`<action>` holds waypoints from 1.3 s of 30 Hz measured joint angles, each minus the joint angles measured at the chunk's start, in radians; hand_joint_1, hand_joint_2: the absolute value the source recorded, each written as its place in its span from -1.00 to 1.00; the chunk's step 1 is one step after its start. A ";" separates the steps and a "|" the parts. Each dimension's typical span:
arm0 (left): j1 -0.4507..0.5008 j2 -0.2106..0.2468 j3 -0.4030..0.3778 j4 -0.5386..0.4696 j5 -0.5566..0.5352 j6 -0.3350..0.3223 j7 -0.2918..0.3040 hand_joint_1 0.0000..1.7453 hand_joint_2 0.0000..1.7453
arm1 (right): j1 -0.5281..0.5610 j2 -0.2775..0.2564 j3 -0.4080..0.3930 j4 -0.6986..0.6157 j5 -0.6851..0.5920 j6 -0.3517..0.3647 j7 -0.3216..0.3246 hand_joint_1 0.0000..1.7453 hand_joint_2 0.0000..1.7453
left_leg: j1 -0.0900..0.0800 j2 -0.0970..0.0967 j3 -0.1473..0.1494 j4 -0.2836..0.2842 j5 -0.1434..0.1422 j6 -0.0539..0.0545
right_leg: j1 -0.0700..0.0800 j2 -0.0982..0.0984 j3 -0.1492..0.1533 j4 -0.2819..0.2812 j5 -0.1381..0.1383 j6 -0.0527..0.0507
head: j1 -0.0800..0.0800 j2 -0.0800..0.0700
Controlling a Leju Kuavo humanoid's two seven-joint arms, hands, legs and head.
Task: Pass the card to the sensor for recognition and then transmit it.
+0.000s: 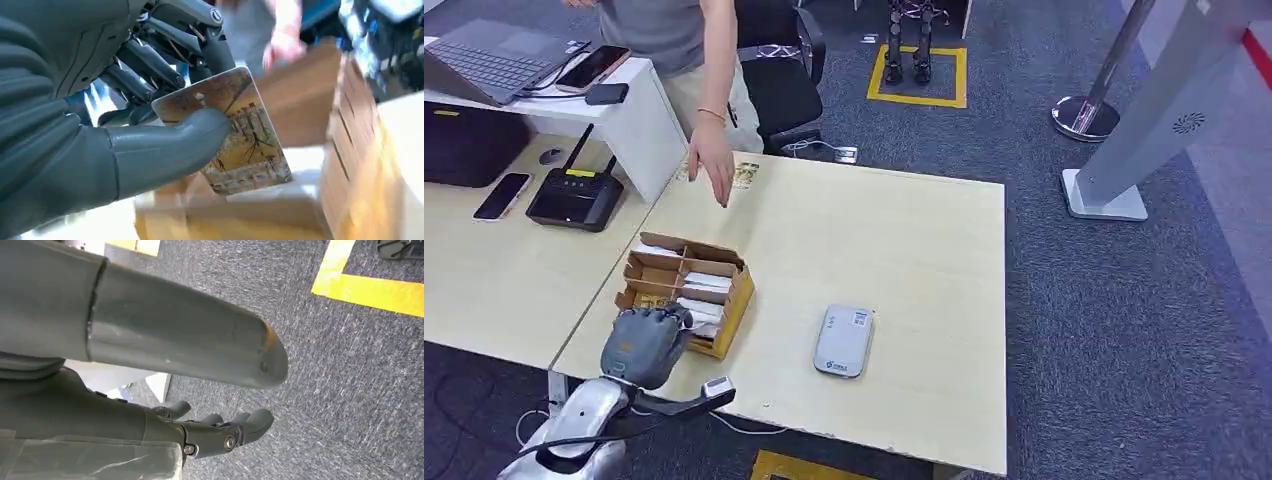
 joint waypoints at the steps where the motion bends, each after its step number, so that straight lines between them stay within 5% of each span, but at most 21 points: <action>1: 0.000 0.004 0.000 -0.011 -0.035 0.013 0.011 1.00 1.00 | 0.000 0.000 0.000 0.000 0.002 0.000 0.000 -1.00 -1.00 | 0.000 0.000 0.000 0.000 0.000 0.000 | 0.000 0.000 0.000 0.000 0.000 0.000 | -0.001 0.000; 5: 0.000 0.018 0.000 -0.062 -0.097 0.039 0.030 1.00 1.00 | 0.000 0.000 0.000 0.000 0.006 0.000 0.005 -1.00 -1.00 | 0.000 0.000 0.000 0.000 0.000 0.000 | 0.000 0.000 0.000 0.000 0.000 0.000 | 0.000 0.000; 18: -0.108 0.073 0.000 -0.113 0.035 -0.026 -0.003 1.00 1.00 | -0.004 0.002 0.000 0.000 0.055 0.004 0.002 -1.00 -1.00 | 0.000 -0.001 0.000 0.000 0.001 -0.001 | 0.000 0.000 0.000 0.000 0.000 0.000 | 0.000 0.000; 23: -0.212 0.074 0.000 -0.037 0.149 -0.073 -0.046 1.00 1.00 | -0.009 0.002 0.000 -0.002 0.095 0.013 0.009 -1.00 -1.00 | 0.000 -0.001 0.000 0.000 0.001 -0.002 | 0.000 -0.001 0.000 0.000 0.001 -0.001 | 0.000 0.000; 39: -0.424 0.078 0.000 0.212 0.139 -0.125 -0.044 1.00 1.00 | -0.025 0.002 0.000 -0.004 0.148 0.037 0.030 -1.00 -1.00 | 0.000 0.000 0.000 0.000 0.001 -0.002 | 0.000 0.000 0.000 0.000 0.001 -0.001 | 0.000 0.000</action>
